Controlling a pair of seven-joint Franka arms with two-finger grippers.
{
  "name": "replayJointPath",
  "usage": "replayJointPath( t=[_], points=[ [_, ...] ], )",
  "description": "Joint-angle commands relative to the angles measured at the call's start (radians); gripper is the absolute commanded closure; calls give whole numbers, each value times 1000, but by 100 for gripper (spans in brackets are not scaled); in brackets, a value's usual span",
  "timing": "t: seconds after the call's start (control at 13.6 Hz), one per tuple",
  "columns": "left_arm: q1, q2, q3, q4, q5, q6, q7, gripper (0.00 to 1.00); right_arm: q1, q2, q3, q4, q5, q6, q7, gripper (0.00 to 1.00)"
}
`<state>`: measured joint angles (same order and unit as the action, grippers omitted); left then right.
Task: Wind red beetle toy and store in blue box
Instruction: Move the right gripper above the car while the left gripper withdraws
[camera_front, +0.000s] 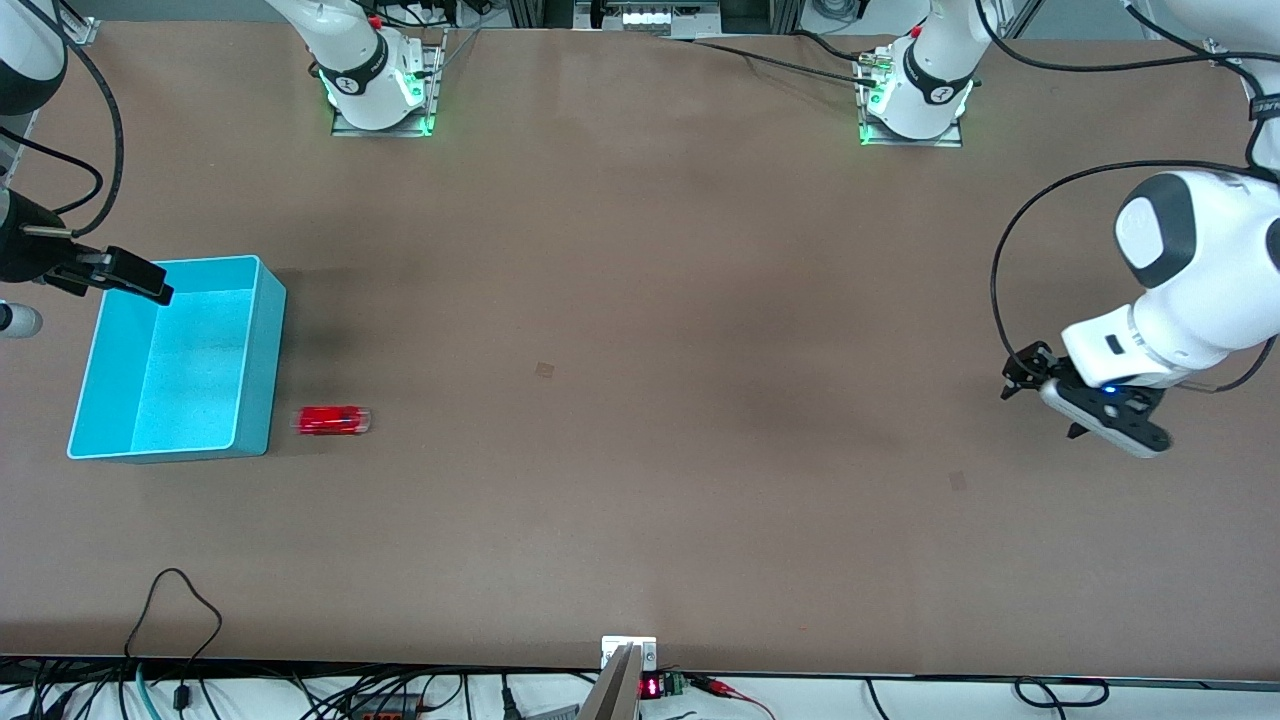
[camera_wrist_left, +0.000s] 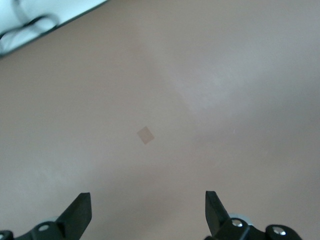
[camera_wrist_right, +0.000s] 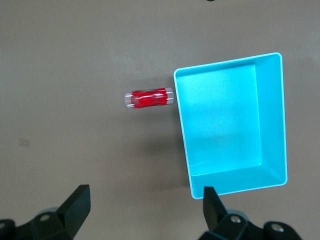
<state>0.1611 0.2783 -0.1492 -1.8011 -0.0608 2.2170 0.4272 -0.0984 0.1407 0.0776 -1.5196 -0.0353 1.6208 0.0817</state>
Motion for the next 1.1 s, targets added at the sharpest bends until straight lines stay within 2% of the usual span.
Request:
replayJointPath(
  t=[0.0, 0.15, 0.22, 0.29, 0.44, 0.66, 0.88, 1.03],
  points=[
    [-11, -8, 34, 72, -19, -95, -270, 0, 0, 5, 1, 12, 8, -4, -8, 0],
    [-14, -7, 43, 173, -17, -210, -349, 0, 0, 5, 1, 12, 6, -4, -7, 0],
    [-35, -8, 69, 218, -17, -262, -358, 0, 2, 5, 1, 12, 8, -4, -7, 0],
    [-78, -14, 133, 264, -22, -326, -361, 0, 3, 5, 1, 12, 8, -4, -3, 0],
    [-98, -36, 162, 313, -34, -411, -364, 0, 9, 5, 5, 12, 9, -2, 13, 0],
    [-112, -94, 174, 318, -28, -485, -473, 0, 43, 45, 5, 15, 35, 1, 15, 0],
    [-184, -117, 237, 318, -21, -511, -469, 0, 60, 60, 5, 12, 37, 1, 6, 0],
    [-180, -128, 228, 316, -27, -542, -467, 0, 81, 66, 5, 9, 37, -10, -6, 0]
  ],
)
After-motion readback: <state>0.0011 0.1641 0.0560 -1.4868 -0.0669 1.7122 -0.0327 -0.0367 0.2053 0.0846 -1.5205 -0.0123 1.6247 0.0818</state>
